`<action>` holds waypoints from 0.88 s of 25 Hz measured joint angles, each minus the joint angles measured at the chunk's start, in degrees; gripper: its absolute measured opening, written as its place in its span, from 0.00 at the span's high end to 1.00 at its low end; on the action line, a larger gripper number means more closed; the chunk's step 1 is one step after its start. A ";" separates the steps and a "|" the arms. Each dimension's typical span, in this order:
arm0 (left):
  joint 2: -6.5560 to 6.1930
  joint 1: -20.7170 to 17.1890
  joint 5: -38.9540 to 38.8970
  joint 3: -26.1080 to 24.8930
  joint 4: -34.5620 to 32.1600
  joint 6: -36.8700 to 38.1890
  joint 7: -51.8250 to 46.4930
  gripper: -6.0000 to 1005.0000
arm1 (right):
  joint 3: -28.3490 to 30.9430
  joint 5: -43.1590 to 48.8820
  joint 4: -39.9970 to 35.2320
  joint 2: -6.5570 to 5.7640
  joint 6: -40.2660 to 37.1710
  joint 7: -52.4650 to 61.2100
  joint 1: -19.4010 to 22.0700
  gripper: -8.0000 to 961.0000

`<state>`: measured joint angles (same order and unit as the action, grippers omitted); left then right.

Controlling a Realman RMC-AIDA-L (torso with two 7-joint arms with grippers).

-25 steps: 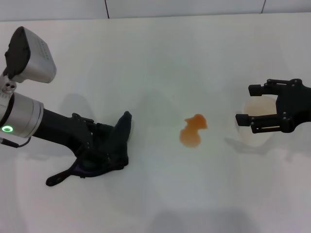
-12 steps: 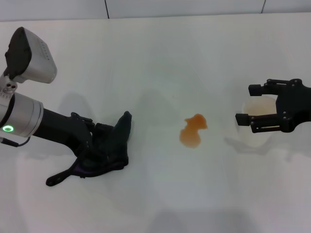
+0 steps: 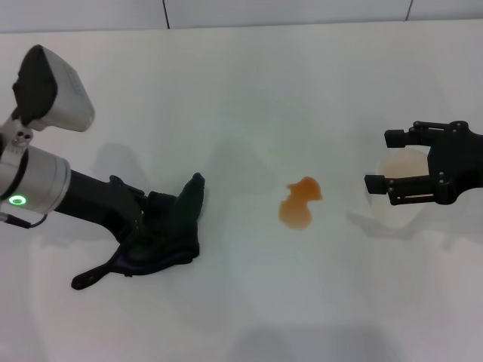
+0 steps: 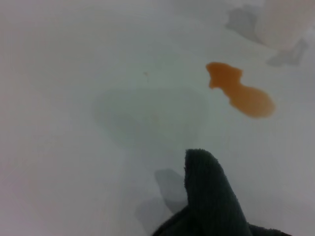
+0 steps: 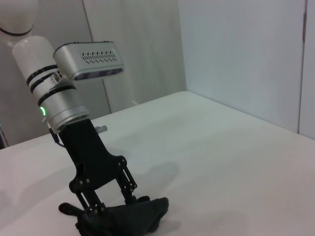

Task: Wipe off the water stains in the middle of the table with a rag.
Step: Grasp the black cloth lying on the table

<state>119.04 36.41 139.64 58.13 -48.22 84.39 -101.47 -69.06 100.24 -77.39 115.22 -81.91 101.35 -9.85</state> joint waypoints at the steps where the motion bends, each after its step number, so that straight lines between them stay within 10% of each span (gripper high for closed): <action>1: 0.01 0.39 0.06 0.13 0.70 -0.10 -0.07 0.37 | -0.01 -0.02 -0.01 0.00 0.00 0.02 0.00 0.10; 22: -0.02 1.66 -1.43 0.23 0.50 -0.51 0.49 0.44 | 0.26 -0.05 -0.05 0.00 0.01 0.16 0.00 0.10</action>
<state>119.02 38.08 138.21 58.36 -47.72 83.89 -100.97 -68.80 100.19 -77.45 115.22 -81.91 101.51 -9.84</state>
